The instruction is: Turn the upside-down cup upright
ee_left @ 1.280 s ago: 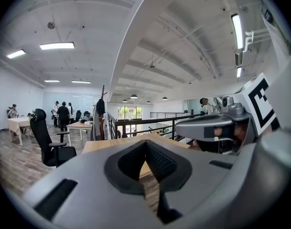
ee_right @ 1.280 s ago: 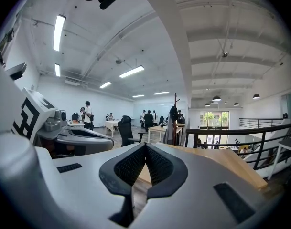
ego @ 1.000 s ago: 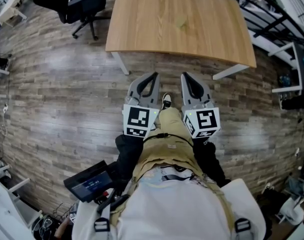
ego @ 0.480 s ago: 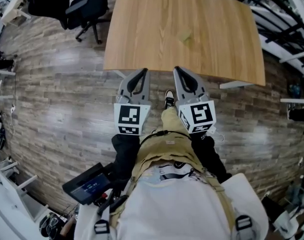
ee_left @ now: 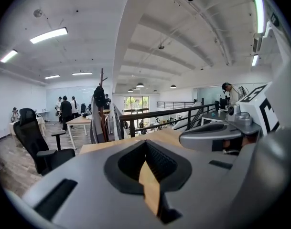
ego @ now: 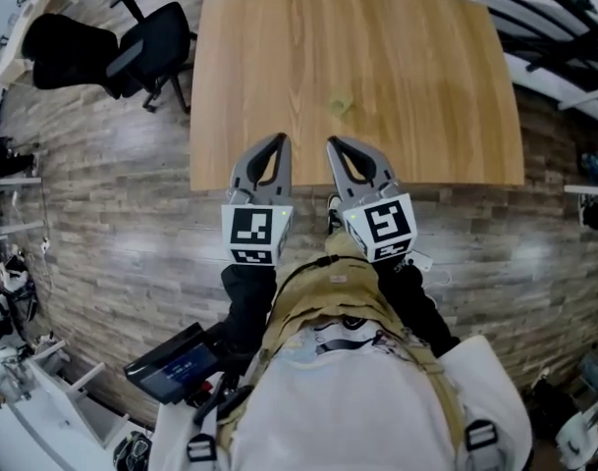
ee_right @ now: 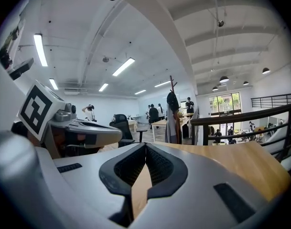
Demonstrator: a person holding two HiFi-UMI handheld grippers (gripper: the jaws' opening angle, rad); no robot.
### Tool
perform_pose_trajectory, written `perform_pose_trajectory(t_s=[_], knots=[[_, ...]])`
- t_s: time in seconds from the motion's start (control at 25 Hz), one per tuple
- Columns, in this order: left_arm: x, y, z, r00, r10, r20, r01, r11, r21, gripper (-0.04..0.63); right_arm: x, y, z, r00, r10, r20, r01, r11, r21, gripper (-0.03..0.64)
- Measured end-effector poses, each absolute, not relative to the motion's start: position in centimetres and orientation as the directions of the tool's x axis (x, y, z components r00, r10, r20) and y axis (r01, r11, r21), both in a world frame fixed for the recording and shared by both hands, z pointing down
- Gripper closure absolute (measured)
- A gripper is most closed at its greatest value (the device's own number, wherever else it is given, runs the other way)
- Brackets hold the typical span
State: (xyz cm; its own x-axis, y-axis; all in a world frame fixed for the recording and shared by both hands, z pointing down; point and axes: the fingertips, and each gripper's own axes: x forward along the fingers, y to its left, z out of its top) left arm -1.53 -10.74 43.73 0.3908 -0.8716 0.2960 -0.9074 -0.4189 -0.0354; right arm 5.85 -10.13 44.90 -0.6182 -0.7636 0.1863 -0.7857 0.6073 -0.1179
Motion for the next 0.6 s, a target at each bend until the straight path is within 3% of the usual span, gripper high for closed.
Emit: perform_pose_trajectory(t_s=[0.28,0.6], knots=[[1.2,-14.4,44.3,0.402,-0.845,0.352,-0.897,-0.441,-0.035,0.594,9.4,-13.5,46.5,-0.603,-0.764,0.229,-0.797,0.586,-0.145,0.595],[1.9,-17.1,43.6,0.43,-0.848,0.311,-0.885,-0.464,-0.04,0.594,9.0,-15.4,47.8,-0.616,-0.743,0.26,-0.785,0.604,-0.137,0.595]])
